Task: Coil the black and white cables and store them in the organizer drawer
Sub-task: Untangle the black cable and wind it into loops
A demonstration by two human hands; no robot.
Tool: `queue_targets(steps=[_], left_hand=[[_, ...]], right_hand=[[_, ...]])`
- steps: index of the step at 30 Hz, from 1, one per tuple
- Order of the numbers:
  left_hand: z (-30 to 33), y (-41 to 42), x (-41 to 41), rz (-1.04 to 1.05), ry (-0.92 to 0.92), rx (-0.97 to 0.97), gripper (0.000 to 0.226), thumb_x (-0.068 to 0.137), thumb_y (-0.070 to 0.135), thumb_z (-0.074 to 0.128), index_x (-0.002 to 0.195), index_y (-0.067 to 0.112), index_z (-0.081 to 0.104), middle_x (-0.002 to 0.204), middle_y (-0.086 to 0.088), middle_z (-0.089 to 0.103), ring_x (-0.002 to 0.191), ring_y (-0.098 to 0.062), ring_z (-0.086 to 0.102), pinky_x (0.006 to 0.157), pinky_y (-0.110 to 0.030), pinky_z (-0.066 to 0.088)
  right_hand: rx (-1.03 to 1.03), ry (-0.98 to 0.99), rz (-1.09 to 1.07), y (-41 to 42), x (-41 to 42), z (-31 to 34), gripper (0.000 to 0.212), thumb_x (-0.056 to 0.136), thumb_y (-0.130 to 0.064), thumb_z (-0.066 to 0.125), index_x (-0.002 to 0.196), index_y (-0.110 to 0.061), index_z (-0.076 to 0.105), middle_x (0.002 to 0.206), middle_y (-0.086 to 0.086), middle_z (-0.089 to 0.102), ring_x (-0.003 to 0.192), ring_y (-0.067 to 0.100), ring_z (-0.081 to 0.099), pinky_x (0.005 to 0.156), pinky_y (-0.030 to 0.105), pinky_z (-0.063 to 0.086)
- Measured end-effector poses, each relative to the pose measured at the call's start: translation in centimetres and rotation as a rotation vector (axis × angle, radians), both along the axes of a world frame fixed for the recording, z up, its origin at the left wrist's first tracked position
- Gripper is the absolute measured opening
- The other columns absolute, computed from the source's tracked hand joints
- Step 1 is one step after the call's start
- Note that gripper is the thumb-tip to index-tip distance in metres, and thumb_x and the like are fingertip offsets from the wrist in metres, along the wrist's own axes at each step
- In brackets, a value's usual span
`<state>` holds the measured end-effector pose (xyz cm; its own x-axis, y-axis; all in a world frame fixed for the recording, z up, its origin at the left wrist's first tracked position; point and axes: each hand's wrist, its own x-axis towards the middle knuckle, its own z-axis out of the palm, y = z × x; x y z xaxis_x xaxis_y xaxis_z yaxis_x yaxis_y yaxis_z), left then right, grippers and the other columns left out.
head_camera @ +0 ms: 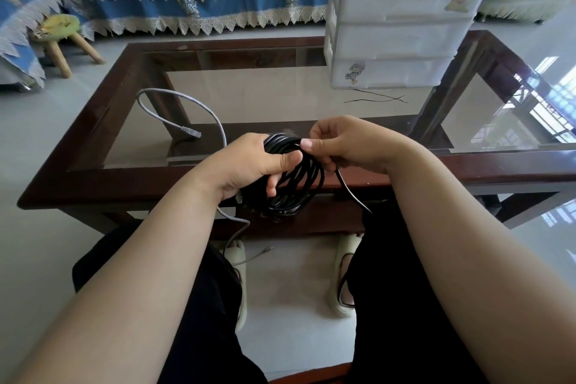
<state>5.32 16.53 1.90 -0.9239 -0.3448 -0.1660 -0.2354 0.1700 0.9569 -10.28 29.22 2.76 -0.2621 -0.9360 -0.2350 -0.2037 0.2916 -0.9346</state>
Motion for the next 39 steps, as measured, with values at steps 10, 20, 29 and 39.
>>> queue_targets(steps=[10, 20, 29, 39], left_hand=[[0.7, 0.2, 0.1, 0.026, 0.141, 0.22, 0.037, 0.085, 0.043, 0.064, 0.067, 0.014, 0.052, 0.04, 0.0, 0.037, 0.032, -0.014, 0.037, 0.042, -0.025, 0.035], [1.5, -3.2, 0.5, 0.532, 0.454, 0.887, 0.044, 0.096, 0.047, 0.048, 0.064, 0.019, 0.043, 0.038, 0.011, 0.033, 0.034, -0.003, 0.033, 0.042, -0.015, 0.032], [1.3, -4.4, 0.4, 0.883, 0.641, 1.053, 0.044, 0.095, 0.042, 0.056, 0.06, 0.018, 0.043, 0.045, 0.012, 0.037, 0.038, -0.003, 0.037, 0.045, -0.015, 0.04], [1.1, -6.5, 1.1, 1.073, 0.633, 0.898, 0.045, 0.094, 0.044, 0.056, 0.061, 0.018, 0.041, 0.048, 0.009, 0.036, 0.039, -0.008, 0.035, 0.054, -0.021, 0.041]], right_hand=[[-0.073, 0.059, -0.111, -0.5, 0.0, -0.3, 0.056, 0.072, -0.067, 0.058, 0.08, -0.011, 0.055, 0.054, -0.006, 0.04, 0.045, 0.008, 0.035, 0.047, 0.022, 0.03], [-0.063, -0.104, -0.203, -0.6, -1.2, -1.2, 0.025, 0.095, -0.033, 0.055, 0.077, -0.017, 0.053, 0.06, -0.004, 0.036, 0.05, 0.01, 0.033, 0.051, 0.024, 0.038], [0.116, -0.327, -0.048, -0.7, 2.9, -1.5, 0.015, 0.101, -0.026, 0.043, 0.106, -0.012, 0.044, 0.066, 0.006, 0.057, 0.057, 0.019, 0.059, 0.059, 0.039, 0.057], [-0.023, 0.482, -0.616, -2.1, 3.4, -2.6, 0.027, 0.099, -0.025, 0.043, 0.122, -0.012, 0.045, 0.103, 0.005, 0.061, 0.083, 0.02, 0.06, 0.065, 0.028, 0.045]])
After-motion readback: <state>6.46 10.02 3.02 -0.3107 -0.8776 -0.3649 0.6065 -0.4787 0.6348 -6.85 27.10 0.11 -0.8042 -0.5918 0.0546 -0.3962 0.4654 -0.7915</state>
